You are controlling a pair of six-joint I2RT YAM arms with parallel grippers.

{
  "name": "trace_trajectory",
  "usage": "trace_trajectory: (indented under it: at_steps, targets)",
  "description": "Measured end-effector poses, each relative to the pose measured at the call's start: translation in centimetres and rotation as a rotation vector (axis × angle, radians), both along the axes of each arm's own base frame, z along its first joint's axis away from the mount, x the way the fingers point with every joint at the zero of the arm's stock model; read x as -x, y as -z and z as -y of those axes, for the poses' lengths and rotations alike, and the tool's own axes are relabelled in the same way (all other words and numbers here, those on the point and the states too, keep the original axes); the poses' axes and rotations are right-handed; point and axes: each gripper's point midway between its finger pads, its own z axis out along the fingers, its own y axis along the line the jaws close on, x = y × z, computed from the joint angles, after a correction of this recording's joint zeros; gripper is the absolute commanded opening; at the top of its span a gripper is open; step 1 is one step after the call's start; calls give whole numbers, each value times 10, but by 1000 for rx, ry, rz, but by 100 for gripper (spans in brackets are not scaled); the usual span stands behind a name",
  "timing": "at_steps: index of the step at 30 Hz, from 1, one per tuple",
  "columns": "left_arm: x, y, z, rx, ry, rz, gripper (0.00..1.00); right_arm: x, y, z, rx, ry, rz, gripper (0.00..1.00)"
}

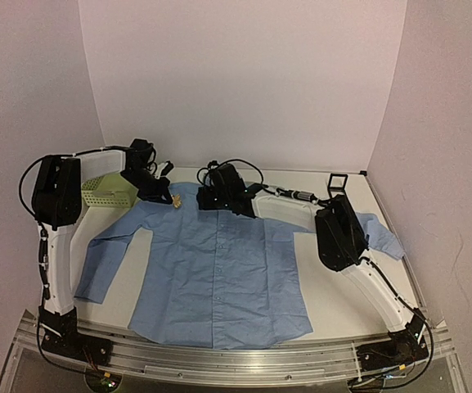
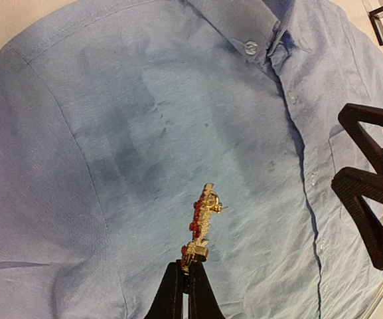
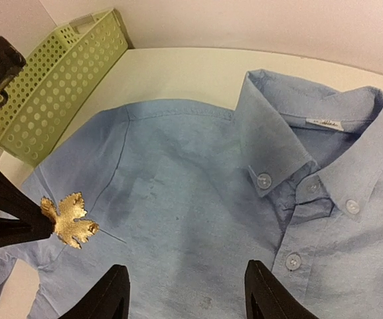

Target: Pin the brooch onto the clothing

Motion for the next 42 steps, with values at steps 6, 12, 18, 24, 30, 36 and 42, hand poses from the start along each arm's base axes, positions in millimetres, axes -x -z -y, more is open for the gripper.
trace_trajectory:
  at_steps: [6, 12, 18, 24, 30, 36, 42]
  targets:
    - [-3, 4, -2, -7, -17, 0, 0, 5, 48, -1, 55, 4, -37, 49]
    - [-9, 3, -6, 4, -41, 7, 0, 10, 65, -1, 90, 11, -40, 36]
    - [-12, 6, -11, 8, -59, 1, 0, 9, 70, 4, 110, 48, -21, 15]
    - [-14, 15, -15, 32, -89, -33, 0, 6, 71, 8, 107, 77, -18, 4]
    - [-14, 23, -18, 66, -110, -74, 0, 7, 71, 8, 77, 98, -40, 0]
    - [-16, 24, -22, 91, -127, -80, 0, 6, 71, 8, 37, 106, -73, 0]
    - [-11, 30, -23, 106, -134, -109, 0, 5, 69, 8, -24, 101, -127, 0]
